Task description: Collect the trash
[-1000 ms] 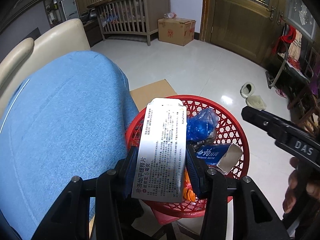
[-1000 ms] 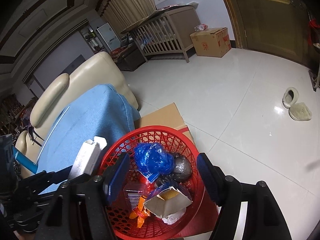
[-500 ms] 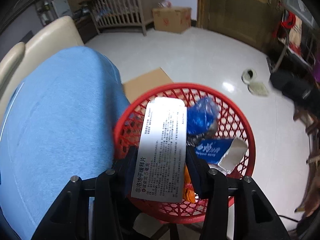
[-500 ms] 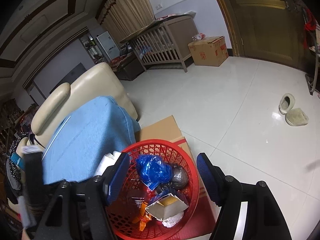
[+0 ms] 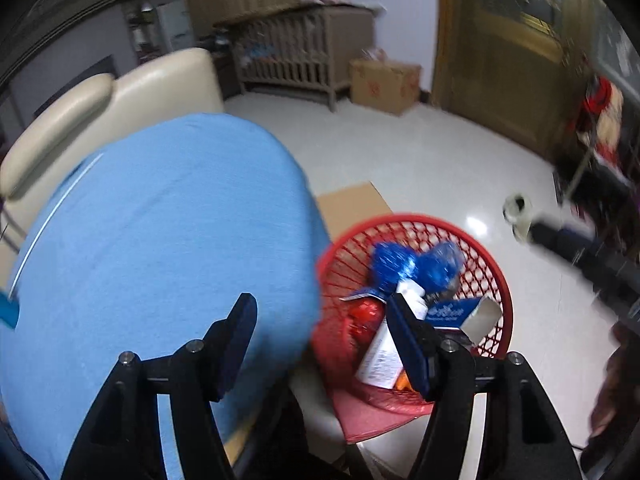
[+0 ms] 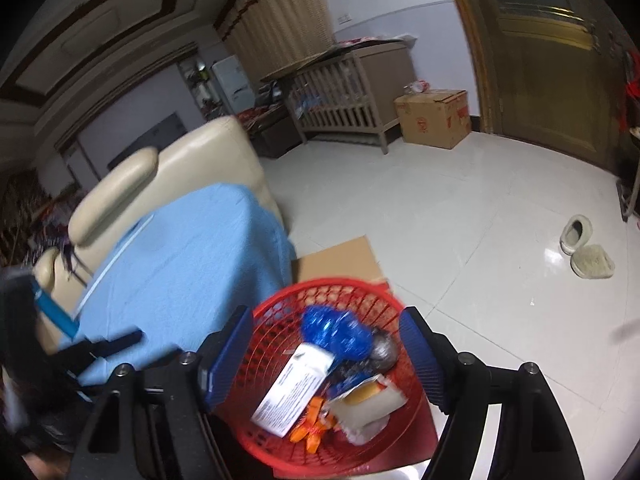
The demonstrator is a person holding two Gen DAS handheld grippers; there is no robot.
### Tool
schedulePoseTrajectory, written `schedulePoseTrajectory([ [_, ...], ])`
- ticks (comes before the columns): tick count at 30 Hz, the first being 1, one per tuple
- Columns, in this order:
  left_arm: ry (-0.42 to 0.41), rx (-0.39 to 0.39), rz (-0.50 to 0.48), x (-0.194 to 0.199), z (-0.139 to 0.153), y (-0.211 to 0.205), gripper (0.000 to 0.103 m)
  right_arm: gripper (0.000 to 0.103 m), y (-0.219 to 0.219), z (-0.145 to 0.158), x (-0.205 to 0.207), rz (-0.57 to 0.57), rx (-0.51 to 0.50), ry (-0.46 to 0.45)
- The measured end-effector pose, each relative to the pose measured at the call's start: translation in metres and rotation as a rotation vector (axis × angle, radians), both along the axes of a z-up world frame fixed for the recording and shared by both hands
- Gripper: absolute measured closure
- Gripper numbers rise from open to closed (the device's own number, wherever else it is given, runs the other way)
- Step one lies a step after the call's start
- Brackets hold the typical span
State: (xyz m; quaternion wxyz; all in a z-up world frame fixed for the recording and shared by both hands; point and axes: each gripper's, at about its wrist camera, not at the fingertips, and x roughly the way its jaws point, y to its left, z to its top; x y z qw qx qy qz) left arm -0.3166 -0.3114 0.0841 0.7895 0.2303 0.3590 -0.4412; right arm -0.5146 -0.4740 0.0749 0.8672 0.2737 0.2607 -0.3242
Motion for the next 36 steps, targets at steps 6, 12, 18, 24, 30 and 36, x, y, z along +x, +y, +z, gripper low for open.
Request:
schedulePoseTrajectory([
  [6,-0.011,-0.076,0.113,0.020,0.020,0.054,0.027,0.025,0.039,-0.007,0.027,0.101,-0.007,0.040],
  [12,0.012,-0.121,0.197,0.035,0.016,0.090,0.023,0.025,0.074,-0.004,0.050,0.158,-0.042,0.064],
  [18,0.036,-0.160,0.232,0.046,0.015,0.110,0.021,0.022,0.096,-0.010,0.056,0.115,-0.083,0.103],
  [24,0.051,-0.163,0.218,0.044,0.016,0.114,0.020,0.020,0.099,-0.017,0.051,0.081,-0.077,0.130],
  [30,0.040,-0.163,0.204,0.040,0.019,0.114,0.013,0.016,0.094,-0.017,0.049,0.062,-0.072,0.134],
  [36,0.038,-0.158,0.210,0.040,0.018,0.114,0.010,0.016,0.094,-0.017,0.048,0.053,-0.071,0.139],
])
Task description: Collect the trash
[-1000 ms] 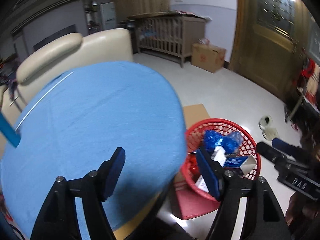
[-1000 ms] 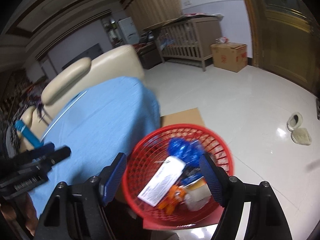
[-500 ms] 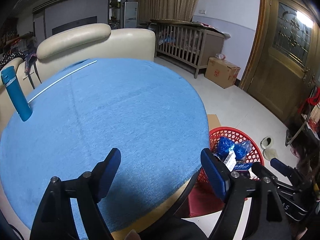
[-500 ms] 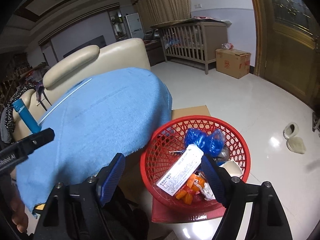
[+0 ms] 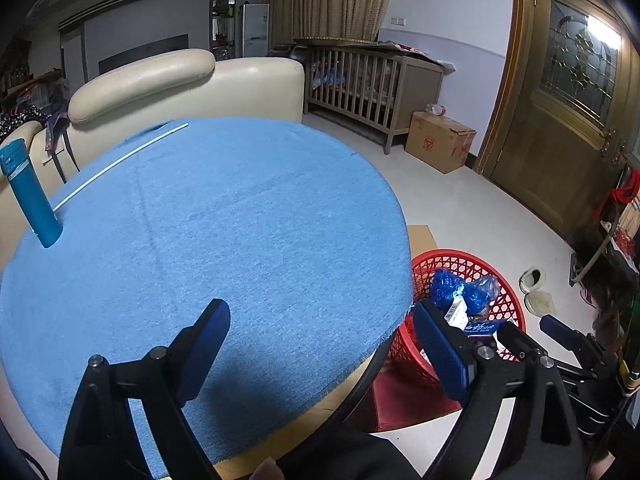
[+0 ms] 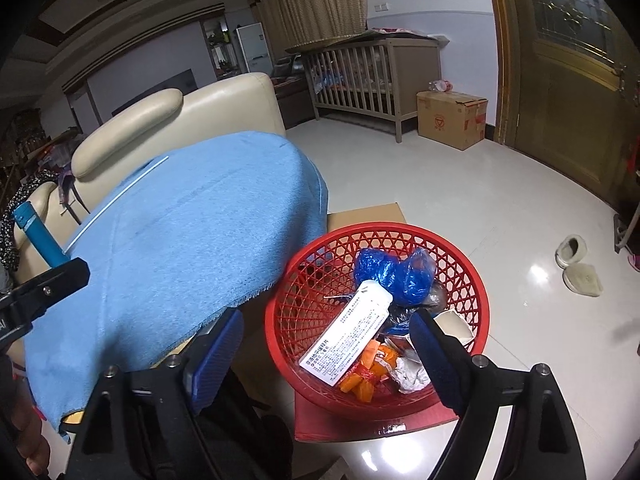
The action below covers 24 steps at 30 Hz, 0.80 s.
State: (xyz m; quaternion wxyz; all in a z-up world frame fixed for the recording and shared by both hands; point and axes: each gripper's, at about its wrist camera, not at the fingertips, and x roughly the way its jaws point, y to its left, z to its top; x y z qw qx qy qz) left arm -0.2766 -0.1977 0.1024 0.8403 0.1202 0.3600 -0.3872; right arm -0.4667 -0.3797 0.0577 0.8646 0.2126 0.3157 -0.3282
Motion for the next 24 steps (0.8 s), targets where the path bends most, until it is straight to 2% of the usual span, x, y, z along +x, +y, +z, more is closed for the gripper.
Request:
schedulePoseTrajectory([
  [11,-0.059,0.038,0.019,-0.0056,0.0023,-0.0020,0.010,0.015,0.0010,0.0014,0.0006,-0.005,-0.007,0.002],
  [24,-0.050,0.031,-0.006,-0.0072,0.0013,-0.0031,0.010,0.014,0.0013,0.0025,-0.0011,-0.010,-0.011,0.001],
])
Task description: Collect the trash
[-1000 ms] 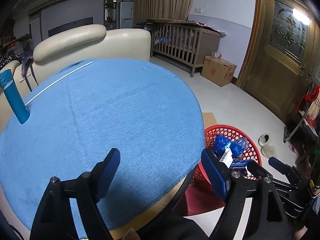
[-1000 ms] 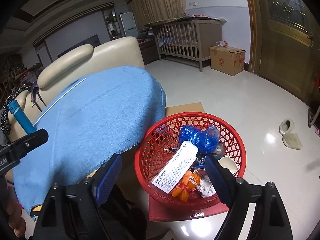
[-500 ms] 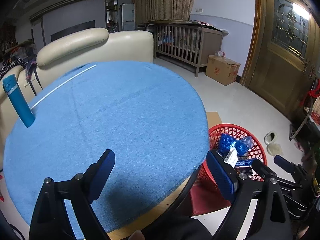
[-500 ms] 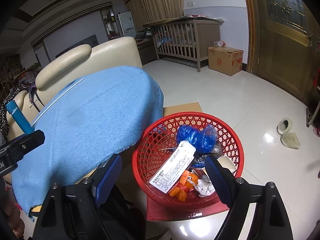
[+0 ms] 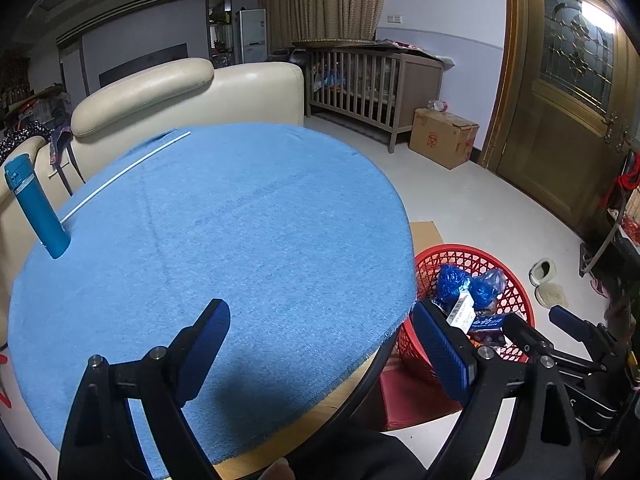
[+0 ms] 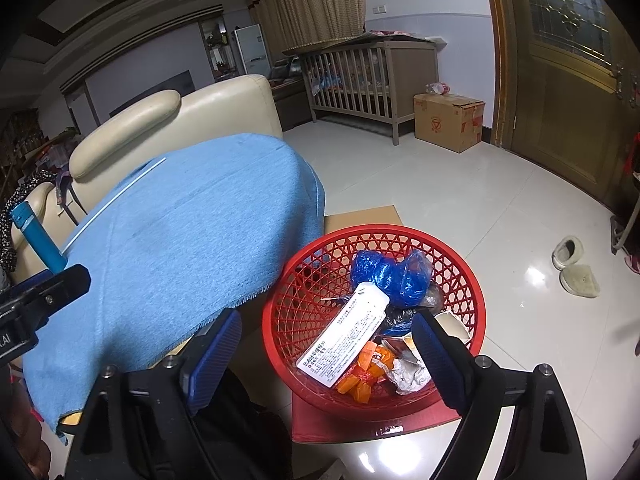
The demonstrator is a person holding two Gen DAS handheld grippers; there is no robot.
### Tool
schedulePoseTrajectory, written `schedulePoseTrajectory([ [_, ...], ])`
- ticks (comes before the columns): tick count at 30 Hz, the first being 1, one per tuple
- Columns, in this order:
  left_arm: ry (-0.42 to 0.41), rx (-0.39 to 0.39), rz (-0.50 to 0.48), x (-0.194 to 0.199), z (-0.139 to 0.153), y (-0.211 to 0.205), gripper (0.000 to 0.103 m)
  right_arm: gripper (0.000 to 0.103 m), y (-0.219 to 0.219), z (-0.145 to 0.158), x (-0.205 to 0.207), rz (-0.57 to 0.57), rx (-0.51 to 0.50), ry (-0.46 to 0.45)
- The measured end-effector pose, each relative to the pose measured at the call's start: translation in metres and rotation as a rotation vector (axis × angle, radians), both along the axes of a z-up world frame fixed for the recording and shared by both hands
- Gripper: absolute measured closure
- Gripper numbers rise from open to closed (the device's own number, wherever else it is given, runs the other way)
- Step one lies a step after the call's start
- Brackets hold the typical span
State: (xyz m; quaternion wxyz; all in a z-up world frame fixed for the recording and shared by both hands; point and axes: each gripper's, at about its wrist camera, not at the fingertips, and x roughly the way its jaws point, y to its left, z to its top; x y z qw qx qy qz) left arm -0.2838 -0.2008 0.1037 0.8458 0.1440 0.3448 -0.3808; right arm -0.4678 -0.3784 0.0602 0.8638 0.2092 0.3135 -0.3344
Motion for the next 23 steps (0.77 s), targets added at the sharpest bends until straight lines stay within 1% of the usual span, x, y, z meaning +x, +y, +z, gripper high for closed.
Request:
schedulePoseTrajectory([
  [16,-0.002,0.002,-0.015,-0.0024,-0.0010,-0.0015,0.010,0.014,0.0003,0.0016,-0.0012,-0.009,-0.008,-0.007],
  [21,0.025,-0.019,-0.060,-0.0047,-0.0026,-0.0008,0.010,0.014,-0.0006,0.0014,-0.0018,-0.013,-0.008,-0.007],
  [23,0.022,-0.012,-0.075,-0.0076,-0.0031,-0.0028,0.010,0.014,-0.0008,0.0009,-0.0019,-0.014,-0.006,-0.006],
])
